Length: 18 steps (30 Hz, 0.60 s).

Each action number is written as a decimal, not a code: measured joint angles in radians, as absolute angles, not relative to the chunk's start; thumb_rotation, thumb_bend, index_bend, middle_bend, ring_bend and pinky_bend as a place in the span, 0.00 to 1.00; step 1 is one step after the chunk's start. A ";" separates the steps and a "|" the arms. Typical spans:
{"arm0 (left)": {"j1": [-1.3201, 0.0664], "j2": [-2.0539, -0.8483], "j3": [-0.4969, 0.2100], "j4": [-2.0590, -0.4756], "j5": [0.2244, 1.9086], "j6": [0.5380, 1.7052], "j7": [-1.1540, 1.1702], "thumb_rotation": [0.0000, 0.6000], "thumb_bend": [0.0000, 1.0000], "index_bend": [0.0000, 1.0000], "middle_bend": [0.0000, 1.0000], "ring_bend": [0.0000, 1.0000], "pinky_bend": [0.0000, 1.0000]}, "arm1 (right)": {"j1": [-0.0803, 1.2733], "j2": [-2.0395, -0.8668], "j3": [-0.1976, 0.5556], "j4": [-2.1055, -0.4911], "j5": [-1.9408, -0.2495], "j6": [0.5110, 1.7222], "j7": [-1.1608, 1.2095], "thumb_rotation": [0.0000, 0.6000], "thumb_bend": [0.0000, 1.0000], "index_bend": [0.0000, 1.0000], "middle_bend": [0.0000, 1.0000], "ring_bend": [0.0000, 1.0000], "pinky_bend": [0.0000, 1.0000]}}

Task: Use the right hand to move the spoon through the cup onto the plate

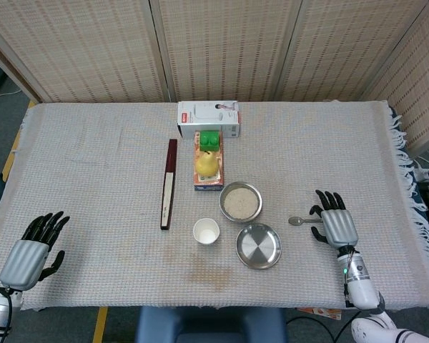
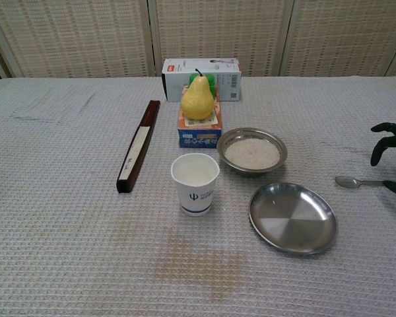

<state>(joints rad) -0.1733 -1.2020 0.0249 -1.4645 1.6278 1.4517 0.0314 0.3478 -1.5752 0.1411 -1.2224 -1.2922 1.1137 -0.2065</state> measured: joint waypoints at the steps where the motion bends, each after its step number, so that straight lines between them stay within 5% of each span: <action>1: -0.173 -1.202 0.025 -1.463 1.628 1.454 0.030 1.00 0.48 0.00 0.00 0.00 0.09 | 0.352 -1.584 0.143 -1.209 -1.289 1.108 -0.204 1.00 0.32 0.45 0.03 0.00 0.00; 18: -0.177 -1.201 0.022 -1.470 1.601 1.424 0.052 1.00 0.48 0.00 0.00 0.00 0.09 | 0.398 -1.640 0.137 -1.109 -1.257 1.029 -0.179 1.00 0.33 0.48 0.03 0.00 0.00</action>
